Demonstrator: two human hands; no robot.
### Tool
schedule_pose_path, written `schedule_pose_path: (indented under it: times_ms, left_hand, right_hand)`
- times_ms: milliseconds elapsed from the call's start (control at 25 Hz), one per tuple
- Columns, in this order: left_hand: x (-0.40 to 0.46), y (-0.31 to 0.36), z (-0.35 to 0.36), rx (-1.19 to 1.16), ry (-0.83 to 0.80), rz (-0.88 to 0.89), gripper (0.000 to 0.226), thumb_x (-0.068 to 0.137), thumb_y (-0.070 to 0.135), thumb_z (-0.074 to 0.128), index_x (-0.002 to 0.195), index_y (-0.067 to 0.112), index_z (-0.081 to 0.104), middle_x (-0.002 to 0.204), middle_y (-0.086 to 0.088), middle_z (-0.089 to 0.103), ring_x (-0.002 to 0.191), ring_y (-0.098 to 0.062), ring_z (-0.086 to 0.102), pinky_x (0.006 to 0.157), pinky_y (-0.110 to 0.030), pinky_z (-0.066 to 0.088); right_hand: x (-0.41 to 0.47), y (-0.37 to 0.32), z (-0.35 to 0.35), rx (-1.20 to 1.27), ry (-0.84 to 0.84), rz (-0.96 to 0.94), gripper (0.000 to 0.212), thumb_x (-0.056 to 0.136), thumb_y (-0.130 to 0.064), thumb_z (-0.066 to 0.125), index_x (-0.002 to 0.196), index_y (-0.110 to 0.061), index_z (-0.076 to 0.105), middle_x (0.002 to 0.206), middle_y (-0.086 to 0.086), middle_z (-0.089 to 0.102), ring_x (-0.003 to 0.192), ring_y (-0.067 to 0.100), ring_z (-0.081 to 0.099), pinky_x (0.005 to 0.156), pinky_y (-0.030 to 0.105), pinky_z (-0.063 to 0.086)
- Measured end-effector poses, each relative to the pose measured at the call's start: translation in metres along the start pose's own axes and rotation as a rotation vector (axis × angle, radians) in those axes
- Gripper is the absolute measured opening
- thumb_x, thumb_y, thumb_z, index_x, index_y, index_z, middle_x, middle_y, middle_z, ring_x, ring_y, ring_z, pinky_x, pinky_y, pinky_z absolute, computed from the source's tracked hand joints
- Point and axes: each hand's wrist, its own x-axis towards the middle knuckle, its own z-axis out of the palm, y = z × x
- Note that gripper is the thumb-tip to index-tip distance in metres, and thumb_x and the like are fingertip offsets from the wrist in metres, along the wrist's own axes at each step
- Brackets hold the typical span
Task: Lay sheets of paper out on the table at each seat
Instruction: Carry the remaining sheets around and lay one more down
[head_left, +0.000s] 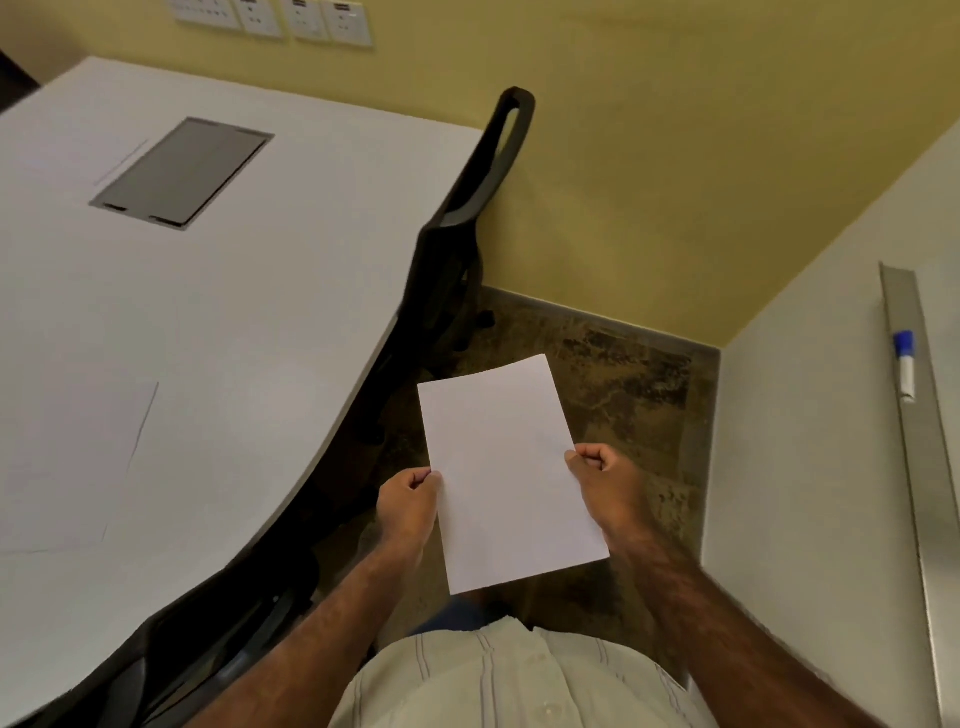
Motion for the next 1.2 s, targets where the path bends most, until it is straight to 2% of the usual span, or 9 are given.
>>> schedule_pose_path:
  times_ms: [120,200,400,600,720,880,1000,1120,1200]
  left_hand:
    - [0.026,0.008,-0.011,-0.067,0.044,-0.029,0.013,0.103,0.028,0.062,0.102,0.021,0.073,0.103,0.003,0.072,0.095,-0.019,0.07,0.079,-0.035,0.06]
    - [0.039,0.013,-0.02,-0.106,0.079,-0.049,0.014,0.102,0.027,0.062,0.102,0.02,0.074,0.103,0.002,0.073,0.095,-0.019,0.071,0.08,-0.037,0.061]
    - [0.059,0.022,-0.047,-0.202,0.211,-0.116,0.012,0.1,0.026,0.064,0.095,0.024,0.074,0.099,0.003,0.074,0.091,-0.017,0.072,0.071,-0.03,0.056]
    - [0.079,0.036,-0.064,-0.287,0.345,-0.186,0.015,0.1,0.026,0.064,0.088,0.031,0.071,0.098,0.008,0.072,0.09,-0.014,0.069,0.068,-0.026,0.052]
    - [0.088,0.049,-0.074,-0.321,0.438,-0.2,0.011,0.1,0.027,0.064,0.098,0.024,0.074,0.1,0.006,0.072,0.093,-0.015,0.068,0.071,-0.026,0.052]
    - [0.105,0.066,-0.083,-0.386,0.574,-0.237,0.01,0.1,0.025,0.065,0.101,0.021,0.074,0.098,0.009,0.07,0.091,-0.01,0.064,0.073,-0.024,0.05]
    - [0.117,0.079,-0.09,-0.454,0.623,-0.24,0.011,0.098,0.024,0.066,0.089,0.028,0.07,0.096,0.008,0.071,0.09,-0.012,0.065,0.073,-0.026,0.052]
    - [0.136,0.088,-0.103,-0.487,0.665,-0.242,0.011,0.097,0.023,0.067,0.087,0.028,0.071,0.097,0.005,0.073,0.091,-0.016,0.067,0.078,-0.032,0.056]
    - [0.153,0.095,-0.114,-0.497,0.686,-0.23,0.012,0.096,0.022,0.068,0.086,0.028,0.072,0.096,0.006,0.073,0.09,-0.014,0.067,0.07,-0.027,0.053]
  right_hand:
    - [0.025,-0.028,0.025,-0.042,-0.047,-0.04,0.01,0.103,-0.037,0.069,0.105,-0.027,0.071,0.101,-0.006,0.077,0.091,0.019,0.074,0.071,0.034,0.06]
    - [0.04,-0.046,0.042,-0.073,-0.072,-0.082,0.011,0.103,-0.035,0.069,0.107,-0.026,0.072,0.102,-0.006,0.077,0.09,0.017,0.073,0.068,0.031,0.057]
    - [0.068,-0.08,0.087,-0.139,-0.216,-0.124,0.014,0.104,-0.033,0.069,0.11,-0.021,0.072,0.104,-0.001,0.078,0.093,0.022,0.075,0.079,0.04,0.064]
    - [0.1,-0.119,0.132,-0.196,-0.351,-0.187,0.015,0.104,-0.029,0.069,0.115,-0.018,0.071,0.103,0.0,0.078,0.09,0.02,0.076,0.073,0.033,0.061]
    - [0.116,-0.142,0.154,-0.242,-0.457,-0.215,0.017,0.104,-0.028,0.068,0.118,-0.017,0.069,0.104,0.001,0.078,0.093,0.022,0.077,0.081,0.042,0.066]
    - [0.137,-0.177,0.181,-0.255,-0.567,-0.26,0.016,0.104,-0.026,0.069,0.117,-0.017,0.069,0.101,0.001,0.08,0.09,0.021,0.079,0.079,0.043,0.068]
    - [0.147,-0.203,0.202,-0.254,-0.605,-0.282,0.015,0.104,-0.025,0.07,0.116,-0.016,0.071,0.098,0.001,0.08,0.087,0.021,0.078,0.076,0.04,0.067]
    - [0.156,-0.226,0.229,-0.28,-0.612,-0.304,0.017,0.104,-0.025,0.069,0.118,-0.015,0.071,0.102,0.003,0.078,0.094,0.023,0.076,0.088,0.046,0.067]
    - [0.161,-0.241,0.249,-0.301,-0.611,-0.317,0.021,0.104,-0.026,0.069,0.121,-0.013,0.07,0.109,0.006,0.077,0.102,0.026,0.075,0.095,0.049,0.065]
